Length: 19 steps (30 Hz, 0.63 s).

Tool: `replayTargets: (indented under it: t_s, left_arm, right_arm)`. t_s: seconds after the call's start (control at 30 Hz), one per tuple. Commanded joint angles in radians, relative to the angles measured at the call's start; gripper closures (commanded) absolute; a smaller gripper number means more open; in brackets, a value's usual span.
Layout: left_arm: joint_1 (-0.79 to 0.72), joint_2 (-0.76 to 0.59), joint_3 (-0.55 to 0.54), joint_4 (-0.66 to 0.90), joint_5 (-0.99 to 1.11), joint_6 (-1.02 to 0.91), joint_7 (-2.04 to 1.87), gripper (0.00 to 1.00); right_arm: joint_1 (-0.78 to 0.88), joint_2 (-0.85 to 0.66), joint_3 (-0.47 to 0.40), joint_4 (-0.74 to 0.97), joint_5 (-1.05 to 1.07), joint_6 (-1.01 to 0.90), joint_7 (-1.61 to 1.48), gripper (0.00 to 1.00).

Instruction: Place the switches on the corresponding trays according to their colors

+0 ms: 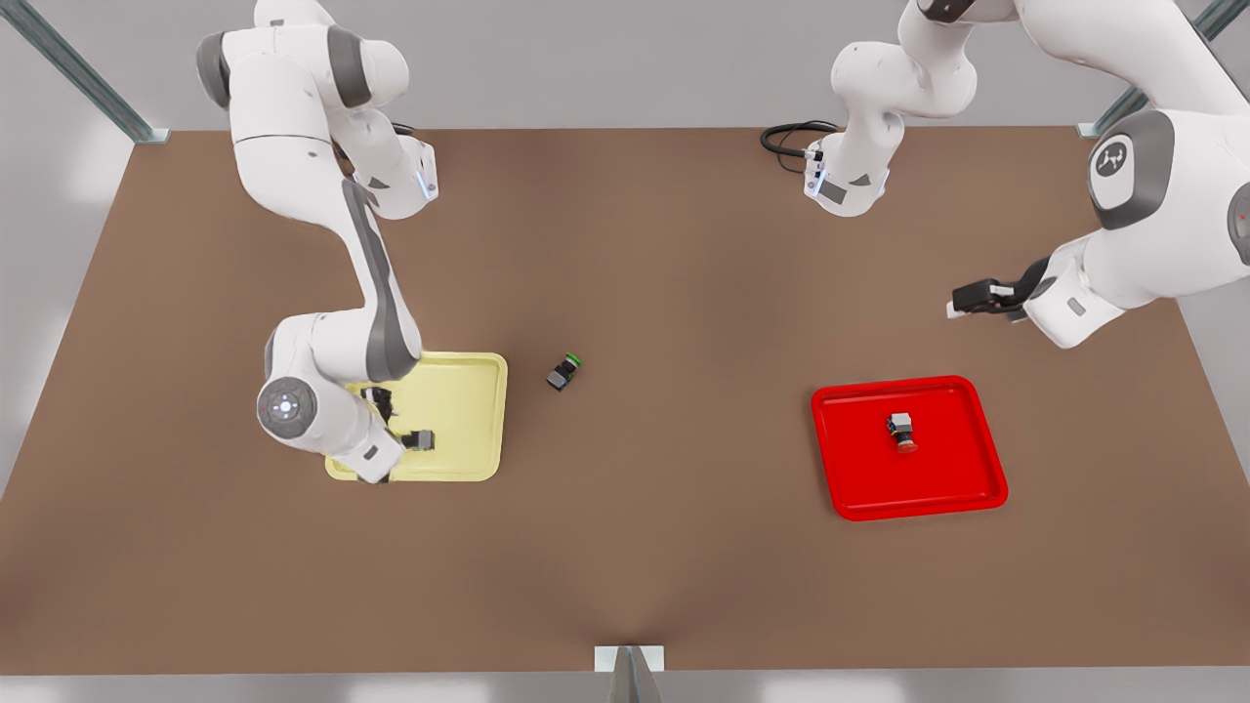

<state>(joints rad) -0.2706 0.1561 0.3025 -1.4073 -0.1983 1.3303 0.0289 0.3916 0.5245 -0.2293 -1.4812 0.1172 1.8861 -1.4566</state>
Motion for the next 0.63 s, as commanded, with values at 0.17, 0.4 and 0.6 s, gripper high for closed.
replayTargets:
  t_s: [0.17, 0.4, 0.6]
  left_arm:
    - [-0.006, -0.003, -0.002, 0.024, 0.003, -0.022, 0.022, 0.00]
    - [-0.006, -0.003, -0.002, 0.024, 0.003, -0.025, 0.022, 0.00]
    - [-0.006, -0.003, -0.002, 0.024, 0.003, -0.025, 0.022, 0.00]
  right_arm:
    - [-0.076, -0.262, 0.002, 0.108, -0.202, -0.389, 1.521, 0.00]
    - [-0.094, -0.267, 0.019, 0.122, -0.186, -0.561, 1.789, 0.00]
    - [-0.092, -0.265, 0.019, 0.122, -0.182, -0.561, 1.782, 0.00]
